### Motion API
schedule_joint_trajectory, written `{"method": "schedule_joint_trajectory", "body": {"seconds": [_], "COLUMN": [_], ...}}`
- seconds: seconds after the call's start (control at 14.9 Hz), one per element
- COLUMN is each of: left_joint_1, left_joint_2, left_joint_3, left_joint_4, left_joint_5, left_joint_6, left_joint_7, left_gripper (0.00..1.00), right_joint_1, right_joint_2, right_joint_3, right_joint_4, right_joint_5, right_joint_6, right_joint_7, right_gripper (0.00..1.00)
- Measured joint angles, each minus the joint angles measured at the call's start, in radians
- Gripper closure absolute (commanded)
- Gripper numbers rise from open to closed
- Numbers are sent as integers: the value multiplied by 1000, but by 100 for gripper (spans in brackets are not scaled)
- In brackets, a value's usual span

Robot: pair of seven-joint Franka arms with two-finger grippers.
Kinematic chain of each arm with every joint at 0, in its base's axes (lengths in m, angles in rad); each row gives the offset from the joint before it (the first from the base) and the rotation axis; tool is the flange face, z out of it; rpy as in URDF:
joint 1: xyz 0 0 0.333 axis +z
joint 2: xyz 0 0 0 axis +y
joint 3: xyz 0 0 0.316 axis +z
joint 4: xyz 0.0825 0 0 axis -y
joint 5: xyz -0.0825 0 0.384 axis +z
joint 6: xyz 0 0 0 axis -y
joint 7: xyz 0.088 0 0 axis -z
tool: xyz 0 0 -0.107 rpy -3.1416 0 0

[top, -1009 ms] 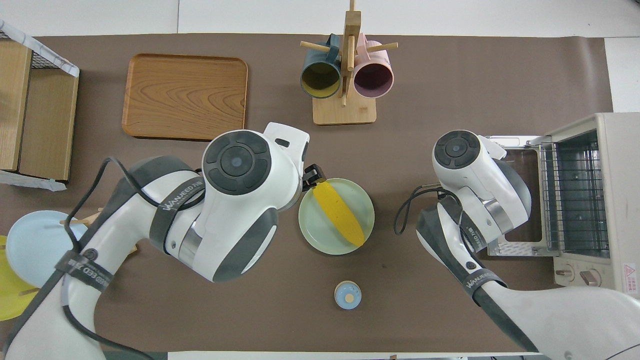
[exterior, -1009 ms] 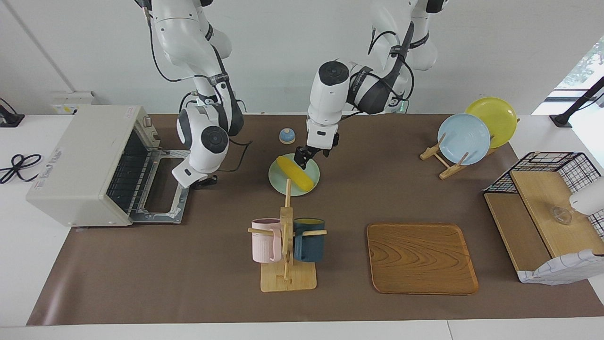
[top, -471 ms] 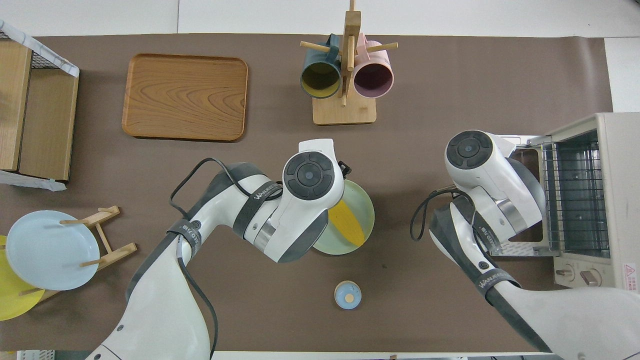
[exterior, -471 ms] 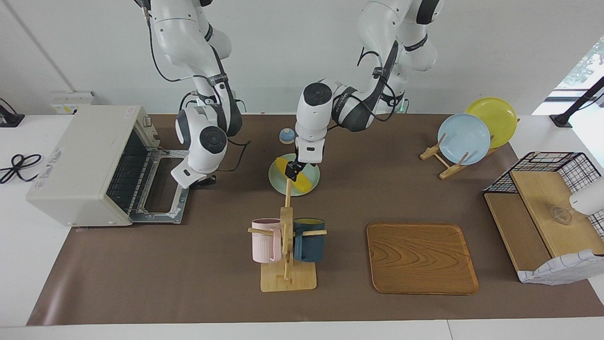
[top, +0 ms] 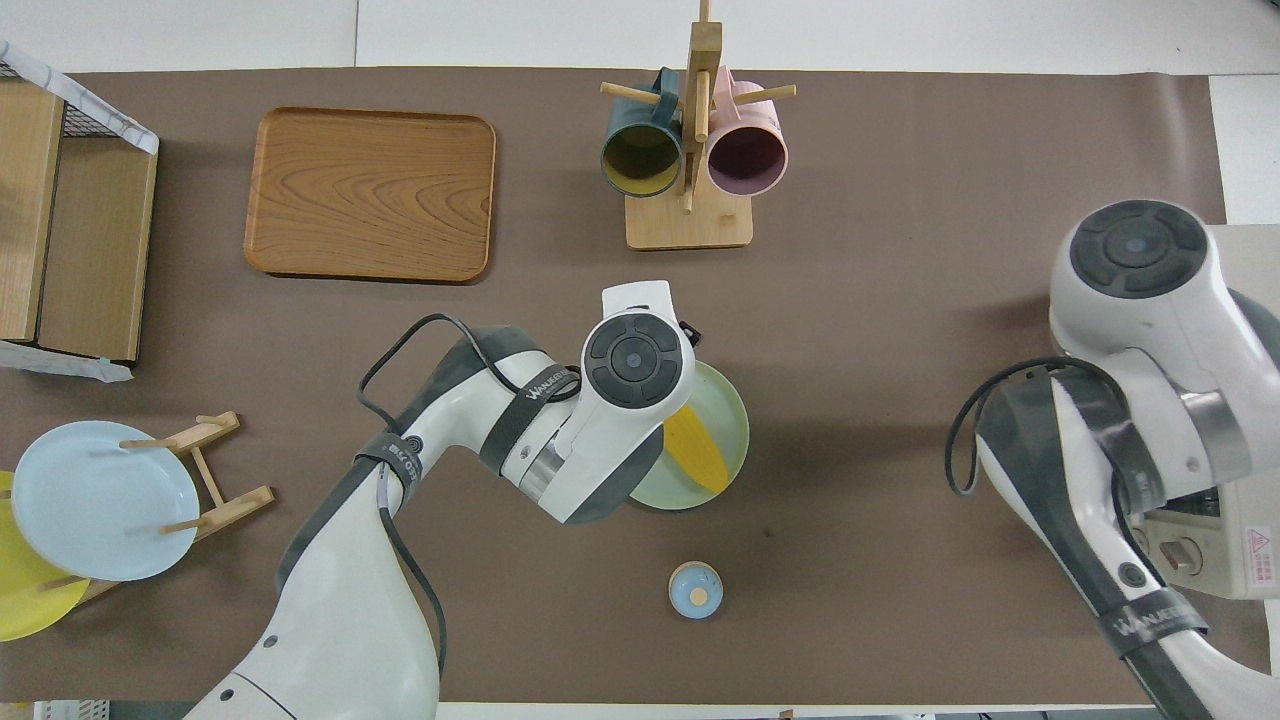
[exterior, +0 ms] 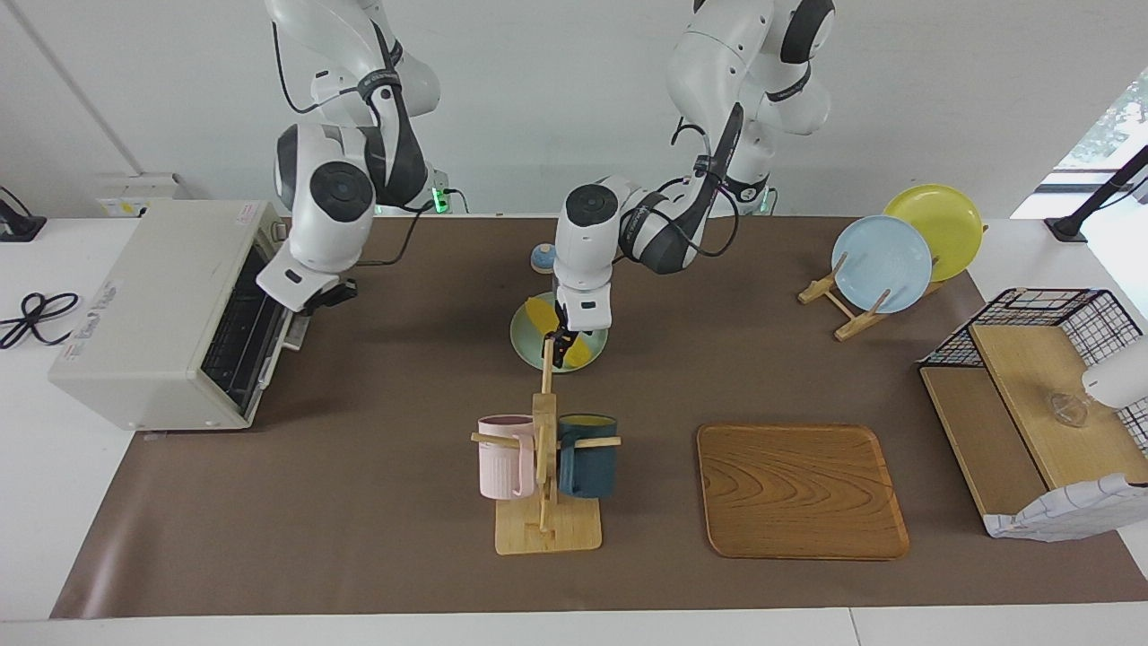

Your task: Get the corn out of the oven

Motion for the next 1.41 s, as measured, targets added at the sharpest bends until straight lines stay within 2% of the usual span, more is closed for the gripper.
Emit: {"method": "schedule_joint_trajectory", "body": {"seconds": [0.2, 0.47, 0.61, 0.67, 0.81, 0.87, 0.94, 1.01, 1.08, 1.14, 1.41], "left_joint_1": [-23, -26, -26, -26, -26, -26, -26, -26, -26, -26, -16], "left_joint_2": [2, 3, 3, 3, 3, 3, 3, 2, 1, 1, -13], "left_joint_3": [0, 1, 1, 1, 1, 1, 1, 1, 2, 2, 13], "left_joint_4": [-10, -22, -34, -37, -39, -39, -39, -38, -38, -38, -6], "left_joint_5": [3, 5, 6, 6, 6, 6, 7, 7, 7, 7, 7], "left_joint_6": [20, 27, 27, 28, 28, 28, 28, 28, 28, 27, -12], "left_joint_7": [1, 23, 32, 38, 45, 47, 53, 59, 61, 62, 97], "left_gripper": [5, 10, 17, 35, 87, 100, 100, 100, 100, 100, 100], "right_joint_1": [-59, -85, -94, -94, -90, -89, -89, -89, -90, -92, -97], "right_joint_2": [-18, -18, -19, -21, -28, -34, -41, -50, -58, -64, -71], "right_joint_3": [-7, -7, -8, -7, 2, 5, 6, 6, 6, 4, -5], "right_joint_4": [12, 22, 32, 46, 131, 170, 201, 220, 228, 233, 274], "right_joint_5": [-4, 23, 51, 65, 141, 198, 258, 306, 333, 346, 429], "right_joint_6": [0, 1, -4, -27, -139, -176, -200, -214, -219, -220, -223], "right_joint_7": [-82, -118, -132, -133, -136, -136, -136, -136, -136, -136, -136], "right_gripper": [100, 100, 100, 100, 100, 93, 76, 47, 10, 0, 0]}}
